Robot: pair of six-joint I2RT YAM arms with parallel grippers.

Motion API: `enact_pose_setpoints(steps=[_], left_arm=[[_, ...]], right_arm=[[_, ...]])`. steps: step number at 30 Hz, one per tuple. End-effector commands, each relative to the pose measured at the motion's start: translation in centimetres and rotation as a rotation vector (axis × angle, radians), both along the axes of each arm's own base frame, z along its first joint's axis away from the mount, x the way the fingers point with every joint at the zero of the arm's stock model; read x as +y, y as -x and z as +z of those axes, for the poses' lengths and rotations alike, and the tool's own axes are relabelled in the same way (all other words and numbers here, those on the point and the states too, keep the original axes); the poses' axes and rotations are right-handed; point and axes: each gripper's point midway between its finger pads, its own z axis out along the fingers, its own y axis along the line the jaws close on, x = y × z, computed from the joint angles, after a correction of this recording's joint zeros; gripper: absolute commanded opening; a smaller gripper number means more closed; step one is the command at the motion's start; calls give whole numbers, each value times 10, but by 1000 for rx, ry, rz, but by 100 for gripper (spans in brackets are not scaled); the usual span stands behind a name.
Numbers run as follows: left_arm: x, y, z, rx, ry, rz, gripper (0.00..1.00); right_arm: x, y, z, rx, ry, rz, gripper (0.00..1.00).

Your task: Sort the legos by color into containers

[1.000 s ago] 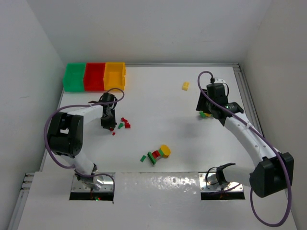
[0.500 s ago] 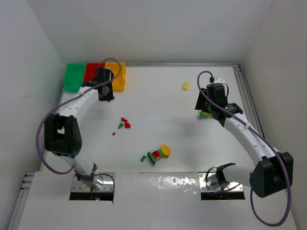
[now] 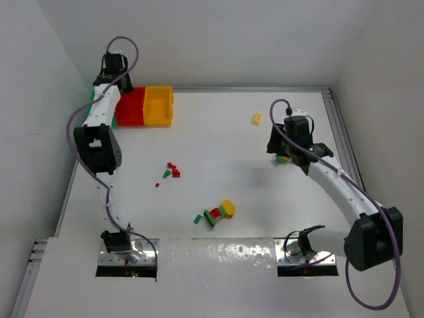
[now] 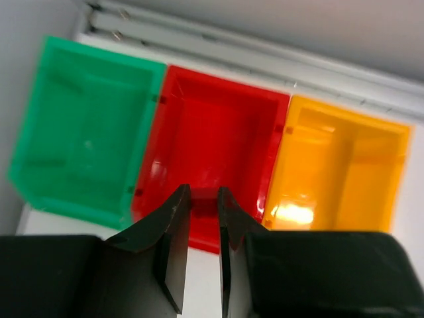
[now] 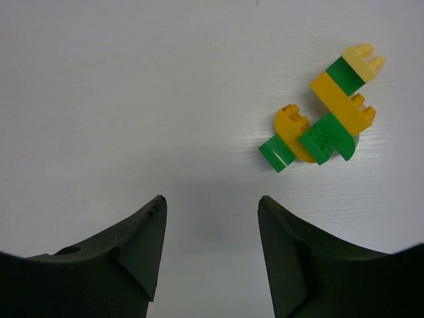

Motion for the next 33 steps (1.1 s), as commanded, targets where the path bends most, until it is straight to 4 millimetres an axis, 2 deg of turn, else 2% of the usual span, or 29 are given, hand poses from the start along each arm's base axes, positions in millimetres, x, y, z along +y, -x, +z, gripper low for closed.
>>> enact_pose_setpoints(steps=[1,6,8,9,10,13,15,16,18,21,22,23,24,25,26,27,28,30,31,33], left_arm=[[-6,-19,-24,33,-70,-61,0],[3,-26,-44,31,-91,-66,0],[4,-26,-53,43,-93,-62,3],[4,-26,-57,51,-96,-61,7],[3,-26,-62,61,-96,-70,23],[6,-26,-71,79,-108,-71,42],[7,-26,-72,82,-122,-65,48],[8,-27,-68,74,-125,-66,51],[7,-28,-58,51,-122,-67,53],[8,-30,-27,-15,-123,-54,51],[5,-27,-2,-52,-119,-53,47],[-3,-25,12,-72,-94,-85,45],[-10,-20,26,-87,-77,-107,41],[-19,-9,25,-66,-57,-142,33],[-39,9,57,-109,-29,-219,30],[-50,22,57,-96,-29,-286,28],[-70,52,50,-60,-27,-358,27],[-89,82,33,10,-75,-465,33],[-111,113,11,94,-84,-537,36],[-132,144,-14,180,-149,-709,41]], right_arm=[[8,-8,10,-37,-26,17,57],[4,-2,6,-15,-11,2,57],[2,-1,4,-10,-7,-3,57],[2,-2,5,-13,-6,-7,57],[2,-2,6,-16,-7,-6,57],[2,-3,10,-23,-6,-4,57],[2,-3,13,-29,-5,2,58],[3,-4,16,-33,-3,6,58],[3,-4,16,-29,-1,16,58],[4,-2,16,-26,-6,21,58],[5,-2,17,-29,-11,21,58],[5,-1,18,-30,-14,21,58],[5,-1,18,-30,-14,19,58],[5,0,18,-30,-14,19,58],[4,2,16,-27,-12,19,57],[3,3,17,-29,-13,15,57],[2,5,14,-22,-9,11,57],[2,7,12,-20,-11,11,57],[2,8,10,-16,-10,14,57],[6,8,7,-7,-17,30,57]])
